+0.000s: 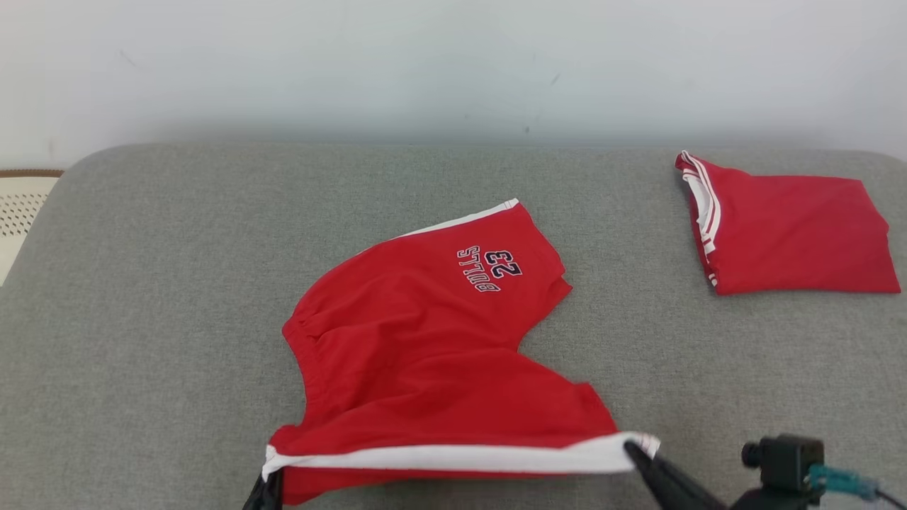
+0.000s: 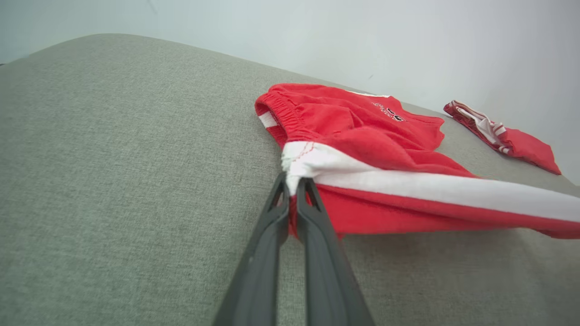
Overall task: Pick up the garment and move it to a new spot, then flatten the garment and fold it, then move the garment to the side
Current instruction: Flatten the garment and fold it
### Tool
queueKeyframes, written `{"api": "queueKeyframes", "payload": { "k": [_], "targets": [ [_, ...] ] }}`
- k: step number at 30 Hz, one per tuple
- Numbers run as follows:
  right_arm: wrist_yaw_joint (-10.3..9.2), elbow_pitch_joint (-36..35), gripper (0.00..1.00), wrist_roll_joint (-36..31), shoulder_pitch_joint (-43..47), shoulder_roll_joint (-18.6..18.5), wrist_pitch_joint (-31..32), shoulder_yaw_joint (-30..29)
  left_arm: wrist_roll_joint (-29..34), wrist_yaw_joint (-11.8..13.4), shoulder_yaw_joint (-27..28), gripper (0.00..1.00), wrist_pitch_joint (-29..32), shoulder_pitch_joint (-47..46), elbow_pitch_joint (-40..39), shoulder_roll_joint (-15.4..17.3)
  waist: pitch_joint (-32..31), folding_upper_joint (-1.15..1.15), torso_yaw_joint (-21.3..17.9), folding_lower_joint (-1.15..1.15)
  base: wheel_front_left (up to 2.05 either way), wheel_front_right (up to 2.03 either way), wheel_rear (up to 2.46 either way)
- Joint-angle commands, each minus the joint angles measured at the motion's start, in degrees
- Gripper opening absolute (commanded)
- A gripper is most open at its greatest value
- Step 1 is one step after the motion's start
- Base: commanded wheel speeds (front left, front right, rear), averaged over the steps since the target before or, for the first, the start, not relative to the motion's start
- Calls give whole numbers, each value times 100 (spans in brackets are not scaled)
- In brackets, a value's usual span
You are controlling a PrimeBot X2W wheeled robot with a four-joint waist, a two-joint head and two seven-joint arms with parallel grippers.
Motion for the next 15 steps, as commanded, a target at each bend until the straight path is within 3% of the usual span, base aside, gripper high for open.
{"api": "queueKeyframes", "payload": {
  "k": [1, 9, 15],
  "targets": [
    [-5, -6, 0, -64, -106, 8, -38, -115, 66, -8, 47, 0, -29, -56, -11, 16, -18, 0, -1, 1, 0, 0, 0],
    [-5, 328, 0, -406, -1316, 113, -13, -402, 216, -252, -17, 0, 7, -822, 61, 79, 75, 0, 94, 1, 0, 0, 0],
    [-5, 1318, 0, -500, -3042, 194, 28, -120, 185, -474, -39, 0, 175, -1986, 516, 81, 559, 0, 192, 1, 0, 0, 0]
  ]
}}
